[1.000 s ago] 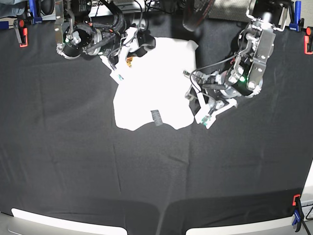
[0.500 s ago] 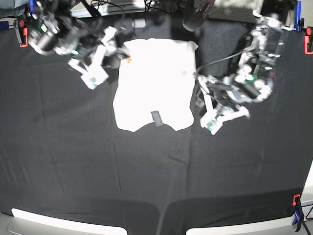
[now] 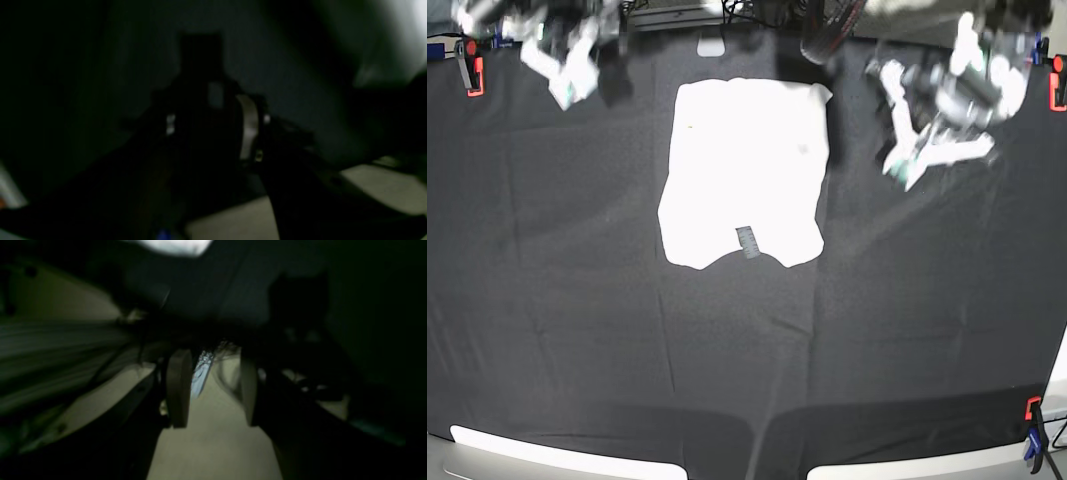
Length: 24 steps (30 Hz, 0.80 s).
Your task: Layout the t-shirt on the table in an organized manner, then fold the t-shirt properly
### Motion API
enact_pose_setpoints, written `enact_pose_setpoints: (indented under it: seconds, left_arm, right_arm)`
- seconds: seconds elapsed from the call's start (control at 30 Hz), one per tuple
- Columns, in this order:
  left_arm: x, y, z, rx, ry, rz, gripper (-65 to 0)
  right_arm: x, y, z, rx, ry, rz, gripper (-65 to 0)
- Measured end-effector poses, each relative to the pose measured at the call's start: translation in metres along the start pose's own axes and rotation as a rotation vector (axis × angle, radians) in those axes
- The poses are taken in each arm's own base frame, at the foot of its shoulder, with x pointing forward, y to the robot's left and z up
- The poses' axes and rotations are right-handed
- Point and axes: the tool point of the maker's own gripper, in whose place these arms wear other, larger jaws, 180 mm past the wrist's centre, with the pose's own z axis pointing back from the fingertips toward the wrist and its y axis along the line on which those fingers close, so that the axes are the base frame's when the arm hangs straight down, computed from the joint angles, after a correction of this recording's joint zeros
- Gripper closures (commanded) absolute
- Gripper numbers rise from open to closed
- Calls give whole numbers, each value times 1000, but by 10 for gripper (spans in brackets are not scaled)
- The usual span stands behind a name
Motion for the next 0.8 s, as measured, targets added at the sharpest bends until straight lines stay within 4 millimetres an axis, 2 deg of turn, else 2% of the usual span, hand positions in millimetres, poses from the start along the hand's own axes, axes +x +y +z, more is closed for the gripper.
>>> enact_pose_setpoints:
  seconds: [0.07,0.17,0.33,0.47,0.63,0.8]
  left_arm:
    - [-12,8,14,80,16,-18,-198]
    - [-27,9,33,147,39,-38,-198]
    - [-70,-18,46,96,153,-50,-198]
    - [-87,-30,52,72,182,-65,-198]
    - [-93,-32,54,101,178,-23,-198]
    - [-131,-56,44,79,277,55,-198]
  right_arm:
    - [-19,9,3,19,49,-23,-240]
    - [-44,18,9,38,116,-44,-240]
    - [-80,36,21,76,215,-88,-240]
    - [-90,42,26,85,242,-100,-240]
    - [-92,42,26,87,247,-101,-240]
    - [-91,42,26,87,241,-102,-240]
